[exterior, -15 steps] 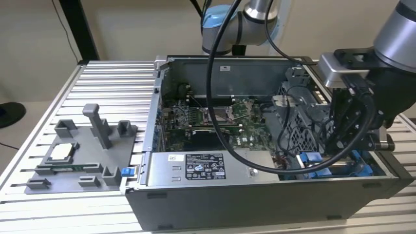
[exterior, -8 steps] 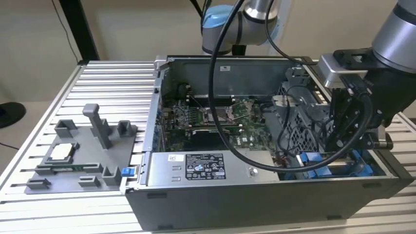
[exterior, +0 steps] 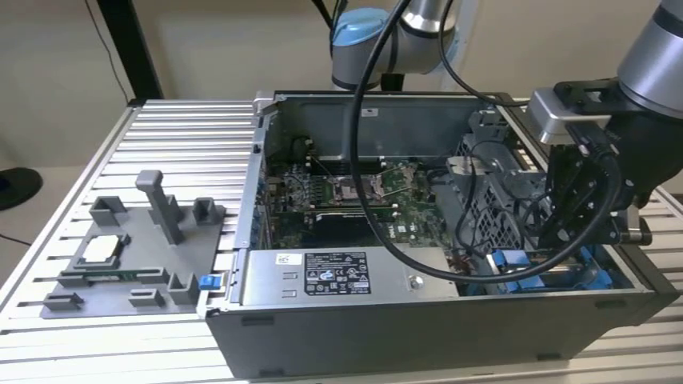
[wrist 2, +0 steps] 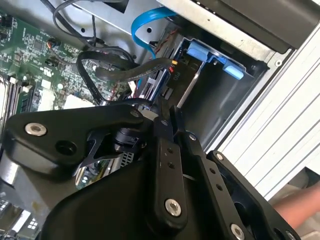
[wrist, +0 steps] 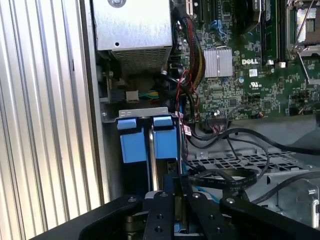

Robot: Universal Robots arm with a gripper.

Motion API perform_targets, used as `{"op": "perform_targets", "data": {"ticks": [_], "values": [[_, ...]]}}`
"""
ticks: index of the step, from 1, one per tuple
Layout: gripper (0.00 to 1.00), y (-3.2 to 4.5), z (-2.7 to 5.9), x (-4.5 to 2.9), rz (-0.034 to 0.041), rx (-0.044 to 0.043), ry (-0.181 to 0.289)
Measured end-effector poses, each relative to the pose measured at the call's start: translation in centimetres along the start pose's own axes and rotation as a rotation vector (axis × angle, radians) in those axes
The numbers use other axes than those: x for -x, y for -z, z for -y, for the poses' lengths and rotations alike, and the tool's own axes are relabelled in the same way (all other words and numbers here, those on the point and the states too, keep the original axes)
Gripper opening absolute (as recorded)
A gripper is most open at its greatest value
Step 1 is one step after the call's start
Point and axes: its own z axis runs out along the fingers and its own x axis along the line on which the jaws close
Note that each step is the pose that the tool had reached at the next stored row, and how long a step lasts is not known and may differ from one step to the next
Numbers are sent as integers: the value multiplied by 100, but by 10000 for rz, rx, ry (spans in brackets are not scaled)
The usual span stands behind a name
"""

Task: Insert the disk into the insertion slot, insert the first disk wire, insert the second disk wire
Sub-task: 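Insert the second disk wire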

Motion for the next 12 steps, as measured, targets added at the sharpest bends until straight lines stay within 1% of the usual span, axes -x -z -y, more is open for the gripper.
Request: {"op": "perform_targets", "data": {"ticks": [7,12], "values": [[0,-1,27,3,1,3,60],[0,-2,29,3,0,5,106]]}}
